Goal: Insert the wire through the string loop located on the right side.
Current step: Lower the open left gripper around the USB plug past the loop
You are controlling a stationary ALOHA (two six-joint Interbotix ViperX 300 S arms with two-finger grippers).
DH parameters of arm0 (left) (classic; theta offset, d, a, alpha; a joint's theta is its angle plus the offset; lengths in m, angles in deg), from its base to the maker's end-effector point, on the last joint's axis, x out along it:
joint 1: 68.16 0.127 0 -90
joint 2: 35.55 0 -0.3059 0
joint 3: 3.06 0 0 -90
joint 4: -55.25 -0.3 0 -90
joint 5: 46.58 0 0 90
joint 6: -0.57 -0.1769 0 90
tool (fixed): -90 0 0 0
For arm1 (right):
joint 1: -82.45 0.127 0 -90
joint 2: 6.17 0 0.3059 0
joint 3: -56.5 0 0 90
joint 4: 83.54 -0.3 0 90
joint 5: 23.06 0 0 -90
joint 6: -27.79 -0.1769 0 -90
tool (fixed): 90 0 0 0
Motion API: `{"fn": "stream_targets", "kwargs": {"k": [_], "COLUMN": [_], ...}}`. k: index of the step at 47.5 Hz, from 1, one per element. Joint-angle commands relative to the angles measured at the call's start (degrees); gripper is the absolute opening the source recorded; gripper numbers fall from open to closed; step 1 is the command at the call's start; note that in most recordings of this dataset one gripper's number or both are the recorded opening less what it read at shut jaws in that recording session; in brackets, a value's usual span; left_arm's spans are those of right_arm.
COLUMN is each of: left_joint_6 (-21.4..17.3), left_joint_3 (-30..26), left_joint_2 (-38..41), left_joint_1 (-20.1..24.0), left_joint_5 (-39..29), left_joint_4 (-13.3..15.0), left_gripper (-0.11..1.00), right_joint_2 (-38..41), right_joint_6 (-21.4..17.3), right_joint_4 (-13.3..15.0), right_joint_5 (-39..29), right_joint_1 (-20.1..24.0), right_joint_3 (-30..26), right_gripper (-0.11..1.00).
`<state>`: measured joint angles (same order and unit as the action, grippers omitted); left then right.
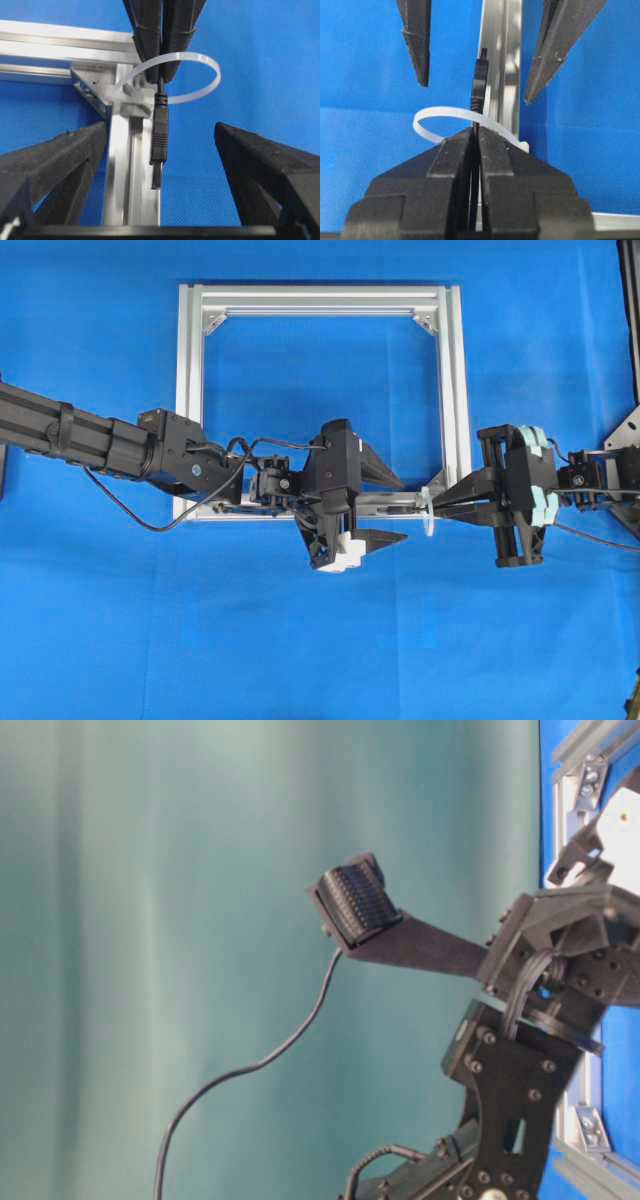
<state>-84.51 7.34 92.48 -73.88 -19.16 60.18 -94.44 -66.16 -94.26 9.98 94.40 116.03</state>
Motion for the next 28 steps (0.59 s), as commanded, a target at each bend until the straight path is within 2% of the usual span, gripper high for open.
{"fn": "stream_targets", "kwargs": {"k": [1,28], "left_joint_6": [0.0,0.0], "left_joint_3": [-0.7,-0.88], "left_joint_2": [-1.32,-1.32], "left_joint_1": [-0.09,-0.18], "left_joint_5": [0.18,0.18], "left_joint_4": [-0.09,-0.09], "left_gripper": [0.9,0.89], "right_joint_2": [-0.44,-0.35], "right_joint_6": [0.09,0.09], "right_joint_4": [0.09,0.0], "right_joint_5": [0.26,0.18], "right_joint_1": [0.09,0.09], "right_joint_3": [-0.79,-0.79], "right_gripper": [-0.04,-0.04]}}
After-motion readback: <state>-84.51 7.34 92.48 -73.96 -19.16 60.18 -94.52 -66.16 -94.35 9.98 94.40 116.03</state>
